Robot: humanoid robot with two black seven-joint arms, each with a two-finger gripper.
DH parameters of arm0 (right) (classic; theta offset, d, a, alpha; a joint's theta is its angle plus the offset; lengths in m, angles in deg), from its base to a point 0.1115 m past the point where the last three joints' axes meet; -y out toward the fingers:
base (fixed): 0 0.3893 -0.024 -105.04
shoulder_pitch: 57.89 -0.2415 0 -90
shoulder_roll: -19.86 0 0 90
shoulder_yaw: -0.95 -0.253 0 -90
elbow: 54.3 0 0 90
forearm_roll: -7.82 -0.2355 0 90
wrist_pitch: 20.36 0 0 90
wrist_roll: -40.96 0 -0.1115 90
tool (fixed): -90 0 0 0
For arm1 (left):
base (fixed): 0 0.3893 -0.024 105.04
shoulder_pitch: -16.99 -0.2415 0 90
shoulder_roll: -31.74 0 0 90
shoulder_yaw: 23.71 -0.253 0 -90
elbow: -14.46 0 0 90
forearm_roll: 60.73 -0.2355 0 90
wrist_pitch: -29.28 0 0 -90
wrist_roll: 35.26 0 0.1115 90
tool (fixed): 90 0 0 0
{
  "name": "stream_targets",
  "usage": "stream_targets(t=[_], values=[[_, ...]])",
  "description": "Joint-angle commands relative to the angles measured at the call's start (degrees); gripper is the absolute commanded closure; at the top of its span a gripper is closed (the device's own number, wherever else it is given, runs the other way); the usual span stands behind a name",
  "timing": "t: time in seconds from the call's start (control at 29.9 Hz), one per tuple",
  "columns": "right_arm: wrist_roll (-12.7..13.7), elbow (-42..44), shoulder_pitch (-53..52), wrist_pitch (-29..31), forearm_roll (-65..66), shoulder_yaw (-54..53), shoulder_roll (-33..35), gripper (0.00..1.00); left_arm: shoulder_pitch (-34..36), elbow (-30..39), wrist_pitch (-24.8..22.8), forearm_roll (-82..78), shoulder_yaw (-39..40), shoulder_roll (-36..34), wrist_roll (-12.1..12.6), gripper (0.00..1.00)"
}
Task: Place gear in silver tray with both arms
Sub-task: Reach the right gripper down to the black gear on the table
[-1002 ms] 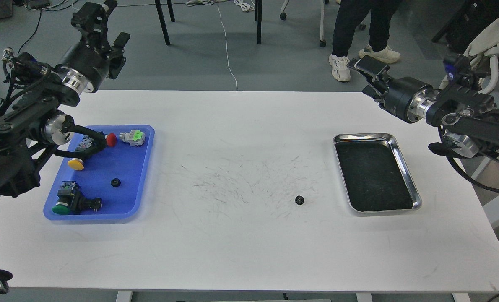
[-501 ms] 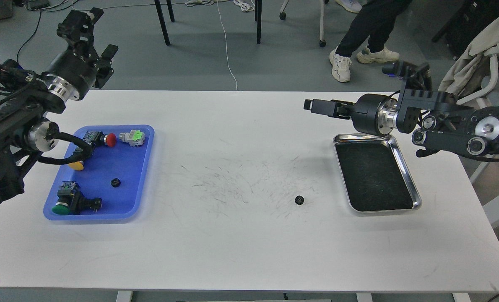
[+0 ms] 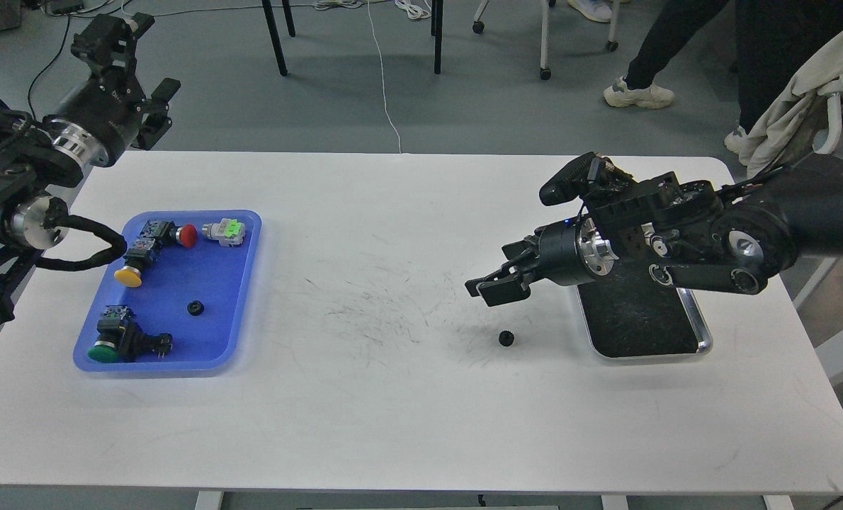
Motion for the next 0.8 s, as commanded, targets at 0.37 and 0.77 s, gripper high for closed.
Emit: stream_targets(t=[0.37,0.77], values=[[-1.76,1.02,-0.39,0.01,5.27,5.77,-5.46,0.02,-1.01,-1.76,-2.40,6.70,0.39,2.41,4.79,0.04],[-1.76,1.64,-0.39,-0.08,9.22,9.20,-5.73,0.08,-1.01,-2.55,-2.31,6.79,0.47,3.99,4.70,0.04]])
